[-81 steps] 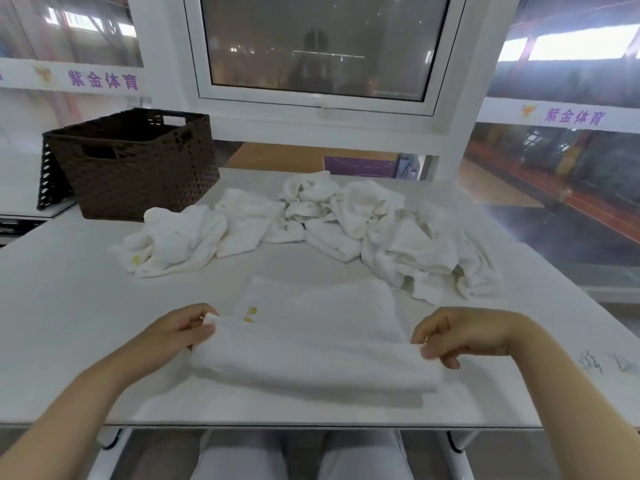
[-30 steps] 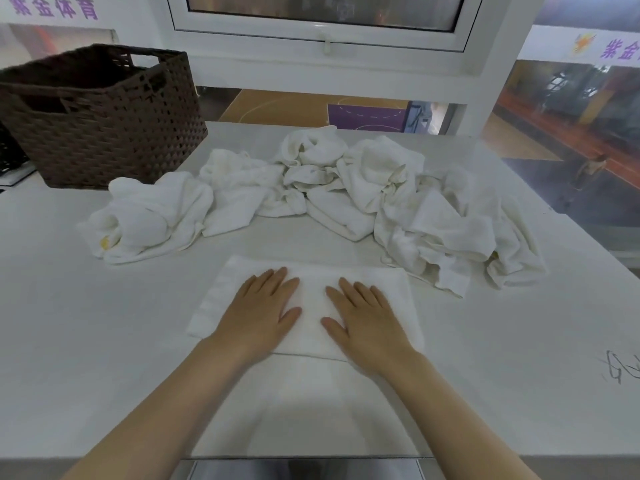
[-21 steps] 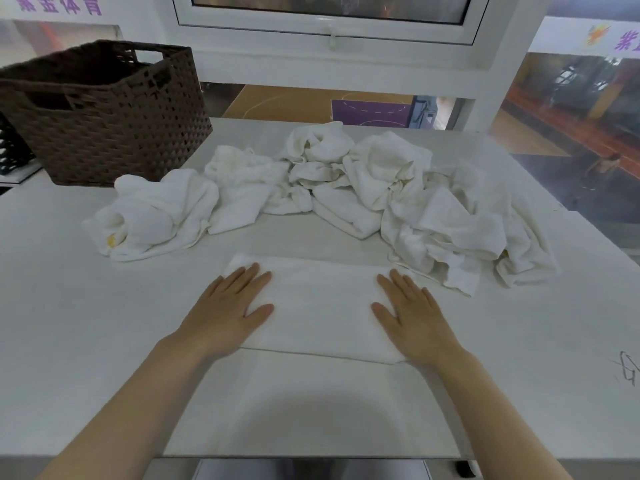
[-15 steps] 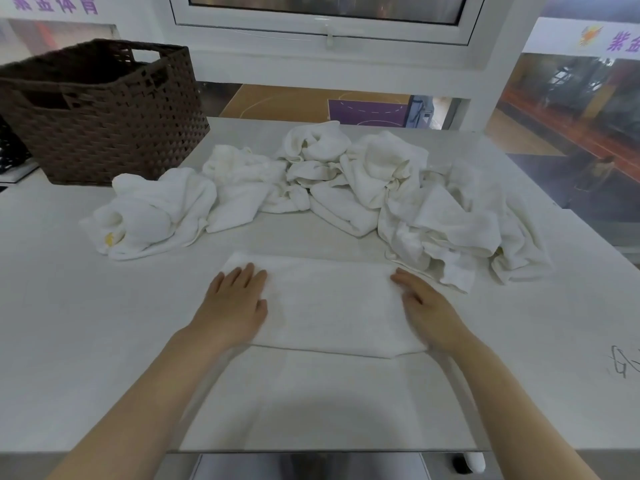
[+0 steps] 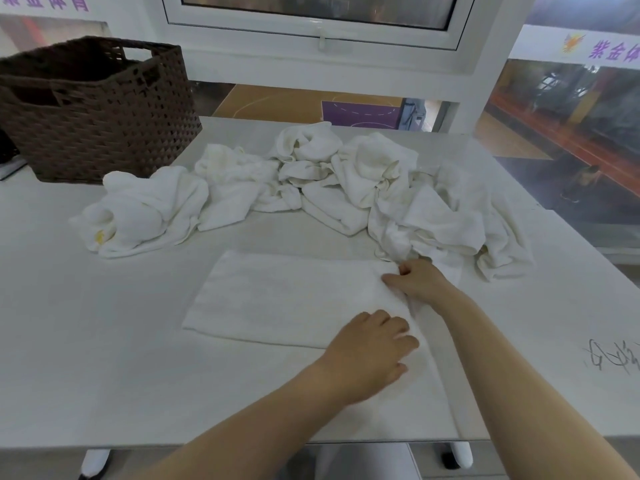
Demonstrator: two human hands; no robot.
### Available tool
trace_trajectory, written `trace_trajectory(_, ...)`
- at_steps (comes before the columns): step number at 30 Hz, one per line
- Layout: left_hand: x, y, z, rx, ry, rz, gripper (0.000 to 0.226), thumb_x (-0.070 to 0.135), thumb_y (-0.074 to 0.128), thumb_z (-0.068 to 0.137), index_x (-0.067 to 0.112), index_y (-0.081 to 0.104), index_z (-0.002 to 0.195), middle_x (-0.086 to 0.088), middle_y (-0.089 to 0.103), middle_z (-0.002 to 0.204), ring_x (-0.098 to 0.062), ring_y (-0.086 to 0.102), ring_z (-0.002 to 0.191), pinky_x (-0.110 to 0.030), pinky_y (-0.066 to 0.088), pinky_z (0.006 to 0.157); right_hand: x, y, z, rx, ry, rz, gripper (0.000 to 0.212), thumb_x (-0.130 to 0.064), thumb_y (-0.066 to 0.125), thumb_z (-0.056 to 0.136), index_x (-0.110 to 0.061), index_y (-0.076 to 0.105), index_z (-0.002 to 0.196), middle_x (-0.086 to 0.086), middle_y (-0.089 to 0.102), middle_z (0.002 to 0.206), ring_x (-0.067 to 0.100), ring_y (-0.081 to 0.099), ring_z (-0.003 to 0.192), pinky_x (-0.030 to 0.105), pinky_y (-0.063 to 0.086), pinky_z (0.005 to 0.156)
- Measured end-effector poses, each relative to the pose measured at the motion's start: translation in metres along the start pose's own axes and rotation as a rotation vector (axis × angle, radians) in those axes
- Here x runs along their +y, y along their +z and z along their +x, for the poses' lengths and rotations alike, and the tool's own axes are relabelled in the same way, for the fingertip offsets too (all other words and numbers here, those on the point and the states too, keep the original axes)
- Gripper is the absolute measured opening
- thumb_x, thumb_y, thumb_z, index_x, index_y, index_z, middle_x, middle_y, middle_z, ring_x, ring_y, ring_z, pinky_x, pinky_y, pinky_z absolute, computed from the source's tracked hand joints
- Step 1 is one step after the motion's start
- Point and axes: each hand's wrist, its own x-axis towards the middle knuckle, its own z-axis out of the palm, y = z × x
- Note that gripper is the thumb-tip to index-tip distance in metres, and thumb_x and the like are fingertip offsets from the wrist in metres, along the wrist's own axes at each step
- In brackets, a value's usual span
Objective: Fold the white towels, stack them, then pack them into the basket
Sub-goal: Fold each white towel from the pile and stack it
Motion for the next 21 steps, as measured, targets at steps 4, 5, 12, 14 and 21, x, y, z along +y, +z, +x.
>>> trace_trajectory(4,0.005,-0.002,0.014,-0.074,0.043,0.204,0.034,0.023,0.072,0.067,0.026,0.069,0.1,0.002,0.062,0.099,-0.017,0.055,0.073,-0.027,0.039,0.056,0.002,0.001,0.002,-0.028,0.009,0.024,0.043,-0.034,0.066,0.088,-0.017,0.033,0.067,0.001,0.034,0.068,0.017,0.035,0.064,0.029,0.025,0.056)
trace_trajectory(5,0.008,-0.009,0.017,-0.085,0.023,0.233,0.035,0.022,0.075,0.065,0.025,0.068,0.099,0.0,0.062,0.102,-0.016,0.055,0.072,-0.026,0.035,0.052,0.003,0.0,0.002,-0.036,0.009,0.045,0.04,-0.033,0.066,0.088,-0.016,0.035,0.068,0.003,0.036,0.07,0.018,0.037,0.067,0.029,0.026,0.058)
trace_trajectory(12,-0.009,-0.042,0.039,-0.049,-0.262,0.052,0.036,0.009,0.045,0.096,0.007,0.042,0.132,-0.016,0.041,0.123,-0.023,0.037,0.065,-0.033,0.015,0.045,0.005,-0.007,0.003,-0.09,-0.003,0.205,0.02,-0.03,0.066,0.088,-0.014,0.057,0.08,0.004,0.058,0.079,0.017,0.054,0.072,0.027,0.04,0.065)
trace_trajectory(14,-0.024,-0.05,0.038,-0.08,-0.322,0.006,0.029,0.019,0.046,0.097,0.009,0.045,0.125,-0.01,0.041,0.111,-0.02,0.035,0.06,-0.032,0.021,0.048,0.006,-0.007,0.002,-0.084,-0.008,0.212,0.021,-0.029,0.065,0.09,-0.012,0.06,0.078,0.002,0.061,0.078,0.016,0.055,0.072,0.025,0.041,0.064)
trace_trajectory(21,-0.039,-0.062,0.031,-0.224,-0.304,-0.049,0.038,0.042,0.056,0.092,0.024,0.056,0.126,0.002,0.042,0.122,-0.016,0.045,0.084,-0.032,0.036,0.068,0.005,-0.008,0.004,-0.094,-0.003,0.219,0.023,-0.028,0.064,0.094,-0.017,0.057,0.075,-0.002,0.059,0.076,0.013,0.054,0.071,0.022,0.037,0.059)
